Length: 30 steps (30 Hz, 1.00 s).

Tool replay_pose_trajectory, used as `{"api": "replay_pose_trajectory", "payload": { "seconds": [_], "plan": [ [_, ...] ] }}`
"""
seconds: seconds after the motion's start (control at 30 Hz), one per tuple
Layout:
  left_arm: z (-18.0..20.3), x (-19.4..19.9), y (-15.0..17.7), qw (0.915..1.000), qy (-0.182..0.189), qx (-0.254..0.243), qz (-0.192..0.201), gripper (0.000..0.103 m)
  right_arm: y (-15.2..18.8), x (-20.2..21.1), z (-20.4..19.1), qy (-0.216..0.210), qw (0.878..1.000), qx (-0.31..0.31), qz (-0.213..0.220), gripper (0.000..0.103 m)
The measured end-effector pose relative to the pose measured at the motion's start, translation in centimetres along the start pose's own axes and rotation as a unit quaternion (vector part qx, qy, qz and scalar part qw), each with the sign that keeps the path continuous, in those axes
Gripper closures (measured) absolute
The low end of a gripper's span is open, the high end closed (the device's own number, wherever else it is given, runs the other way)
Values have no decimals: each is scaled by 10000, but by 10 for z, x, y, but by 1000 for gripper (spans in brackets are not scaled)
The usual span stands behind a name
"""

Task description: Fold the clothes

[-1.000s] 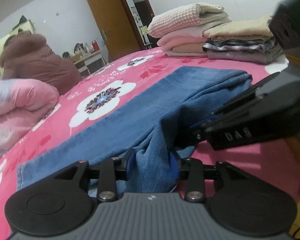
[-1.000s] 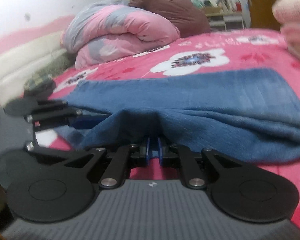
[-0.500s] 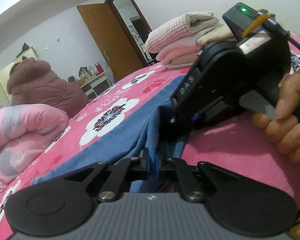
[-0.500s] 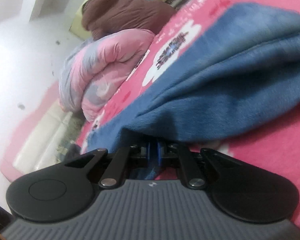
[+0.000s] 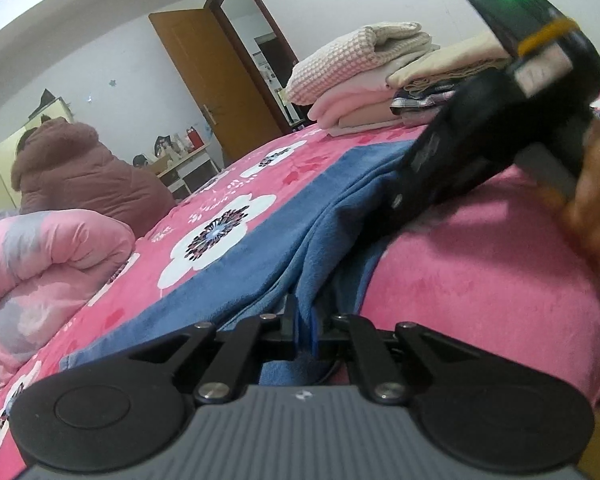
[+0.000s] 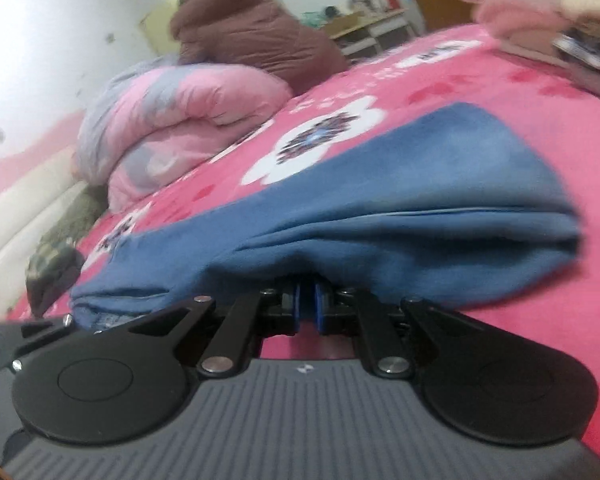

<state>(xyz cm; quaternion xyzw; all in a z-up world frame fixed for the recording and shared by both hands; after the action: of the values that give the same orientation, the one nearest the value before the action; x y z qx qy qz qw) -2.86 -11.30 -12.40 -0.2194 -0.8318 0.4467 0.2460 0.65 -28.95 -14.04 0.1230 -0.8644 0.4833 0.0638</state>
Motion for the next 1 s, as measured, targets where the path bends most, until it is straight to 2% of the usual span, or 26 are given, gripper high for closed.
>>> {"api": "replay_pose_trajectory", "payload": {
  "seconds": [0.07,0.13,0.23,0.27,0.33,0.37,0.47,0.5,0.57,0.67,0.73,0.8,1.0],
  "plan": [
    [0,0,1,10000,-9,3,8,97,-9,5,22,89,9982,-589,52,98],
    [1,0,1,10000,-14,-50,4,97,-15,5,31,196,9963,-810,215,97],
    [2,1,2,9999,6,-137,-4,97,-19,12,31,461,9957,-513,616,97],
    [2,1,2,9999,15,-151,-10,97,-18,16,34,678,9944,-388,714,97],
    [3,1,3,9998,30,-185,-19,97,-14,23,52,977,9916,-446,726,101],
    [3,1,3,9998,35,-215,-18,97,-15,28,59,853,9918,-639,708,100],
    [3,0,4,9996,61,-268,-16,97,-26,45,62,839,9939,-489,515,94],
    [2,0,4,9996,70,-256,-21,97,-28,51,60,778,9952,-439,393,92],
    [2,-1,3,9997,74,-248,-44,96,-30,62,56,645,9972,-344,151,79],
    [3,0,0,9996,68,-261,-96,92,-30,69,34,-23,9996,-250,-123,73],
    [0,3,-3,9997,95,-202,-118,84,-28,61,13,-409,9987,-118,-269,71],
    [-5,13,-7,9997,206,8,-86,59,-25,47,-9,-780,9962,-17,-392,70],
    [-27,46,-8,9961,467,745,57,57,-31,19,-54,-1390,9890,397,-311,70]
  ]
}}
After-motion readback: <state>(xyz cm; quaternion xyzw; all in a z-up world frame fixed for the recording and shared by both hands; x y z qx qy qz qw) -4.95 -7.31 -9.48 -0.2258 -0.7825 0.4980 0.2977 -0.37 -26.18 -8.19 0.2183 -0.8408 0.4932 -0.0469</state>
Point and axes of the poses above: each gripper's, at about its wrist camera, not at the fingertips, and x roughly against the way its jaws point, z to its right, y to its underside, the point moved 4 cm from there along -x, roughly the way its jaws point, and after that the axes turned 13 degrees about z, right-handed, at the moved point
